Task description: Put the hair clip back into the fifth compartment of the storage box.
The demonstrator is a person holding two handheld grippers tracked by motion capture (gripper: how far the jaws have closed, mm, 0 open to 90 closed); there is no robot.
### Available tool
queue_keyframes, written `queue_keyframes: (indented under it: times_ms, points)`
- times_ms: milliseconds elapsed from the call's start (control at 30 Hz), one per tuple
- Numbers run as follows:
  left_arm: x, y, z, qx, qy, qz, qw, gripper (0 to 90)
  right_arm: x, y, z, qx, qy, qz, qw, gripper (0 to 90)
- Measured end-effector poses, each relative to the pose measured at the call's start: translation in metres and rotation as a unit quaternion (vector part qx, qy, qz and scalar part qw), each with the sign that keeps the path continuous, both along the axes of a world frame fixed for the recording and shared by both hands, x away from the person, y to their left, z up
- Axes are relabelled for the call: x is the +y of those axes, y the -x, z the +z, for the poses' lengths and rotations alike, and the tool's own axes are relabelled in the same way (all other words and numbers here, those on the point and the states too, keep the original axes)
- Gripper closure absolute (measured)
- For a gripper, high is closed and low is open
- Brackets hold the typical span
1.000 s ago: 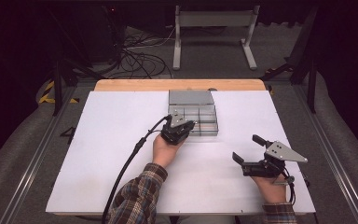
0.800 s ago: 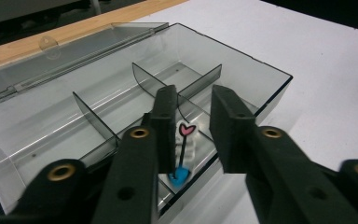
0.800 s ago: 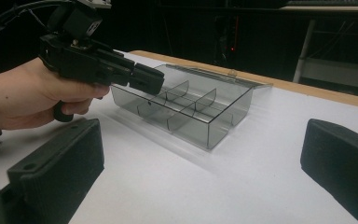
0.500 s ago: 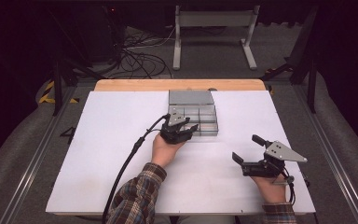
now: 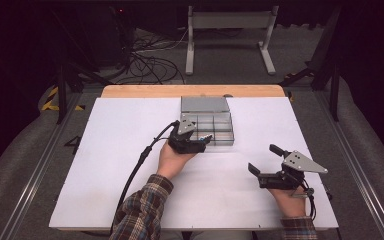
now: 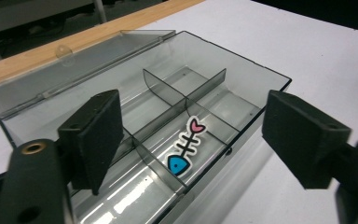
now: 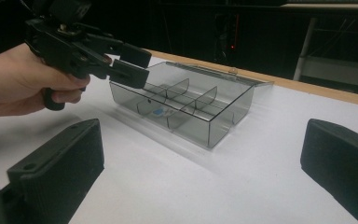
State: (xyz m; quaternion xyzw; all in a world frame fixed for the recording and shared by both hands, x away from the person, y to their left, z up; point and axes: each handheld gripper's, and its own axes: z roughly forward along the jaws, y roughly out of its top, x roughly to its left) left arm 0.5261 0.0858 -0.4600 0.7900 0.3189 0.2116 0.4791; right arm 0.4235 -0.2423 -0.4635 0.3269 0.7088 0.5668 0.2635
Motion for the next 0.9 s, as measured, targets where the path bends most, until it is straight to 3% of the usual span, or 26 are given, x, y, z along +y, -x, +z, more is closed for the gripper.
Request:
queue_keyframes:
  times_ms: [467,900]
  points:
    - [0.013,0.009,0.017,-0.015,0.031,0.009,0.9994,13.5,-0.002,0.000,-0.001,0.002,0.002,-0.005,1.0000,0.0]
    - [0.026,0.022,0.023,-0.035,0.034,-0.003,0.9988,11.8,-0.002,0.001,-0.001,0.002,0.001,-0.005,1.0000,0.0]
